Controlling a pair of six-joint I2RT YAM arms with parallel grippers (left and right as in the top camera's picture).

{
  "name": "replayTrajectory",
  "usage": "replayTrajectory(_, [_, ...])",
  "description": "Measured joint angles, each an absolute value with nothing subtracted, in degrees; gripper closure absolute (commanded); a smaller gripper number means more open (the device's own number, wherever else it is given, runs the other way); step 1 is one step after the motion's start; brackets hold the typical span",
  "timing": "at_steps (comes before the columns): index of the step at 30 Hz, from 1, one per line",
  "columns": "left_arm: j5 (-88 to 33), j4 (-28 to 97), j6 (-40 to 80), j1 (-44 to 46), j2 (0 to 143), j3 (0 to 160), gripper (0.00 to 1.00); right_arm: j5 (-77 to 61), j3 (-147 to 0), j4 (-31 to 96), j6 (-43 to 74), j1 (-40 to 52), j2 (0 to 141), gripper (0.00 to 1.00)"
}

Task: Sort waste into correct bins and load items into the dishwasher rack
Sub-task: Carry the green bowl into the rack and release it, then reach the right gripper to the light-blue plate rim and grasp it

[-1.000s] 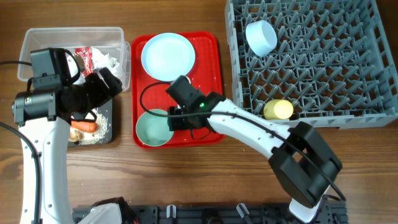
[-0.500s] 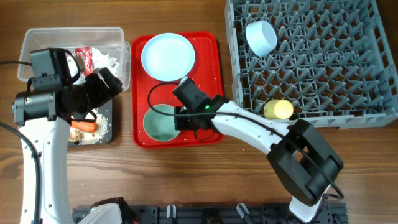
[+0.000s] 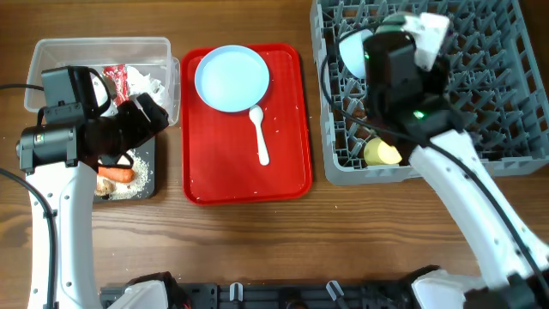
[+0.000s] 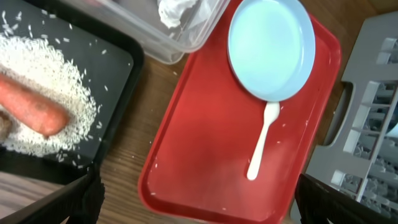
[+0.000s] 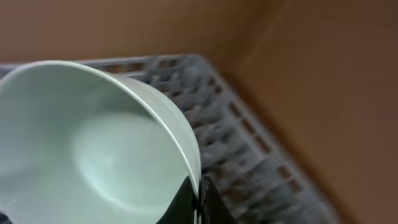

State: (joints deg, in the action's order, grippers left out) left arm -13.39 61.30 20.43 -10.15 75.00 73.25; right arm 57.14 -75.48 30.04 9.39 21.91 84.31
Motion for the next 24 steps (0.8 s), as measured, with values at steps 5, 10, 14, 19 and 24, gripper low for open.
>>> replayTrajectory(5, [-13.4,61.3,20.4,-10.1,75.0,73.3,0.00,66.3,-75.5,25.9,-26.7,21.9,100.3,0.96])
replayTrajectory(10, [-13.4,61.3,20.4,-10.2,75.0,73.3,0.00,65.3,-75.7,31.3,-27.6,23.8,103.9,0.96])
replayTrajectory(14, [-13.4,61.3,20.4,-10.2,75.0,73.3,0.00,64.8,-76.0,35.0,-25.5,26.7,103.9,0.96])
replayTrajectory(19, [-13.4,61.3,20.4,-10.1,75.0,73.3,0.00,60.2,-76.0,35.6,-25.5,33.4,104.0,0.24])
replayTrajectory(24, [-13.4,61.3,20.4,-10.2,75.0,73.3,0.00,52.1,-76.0,33.9,-24.3,39.4,104.5,0.00])
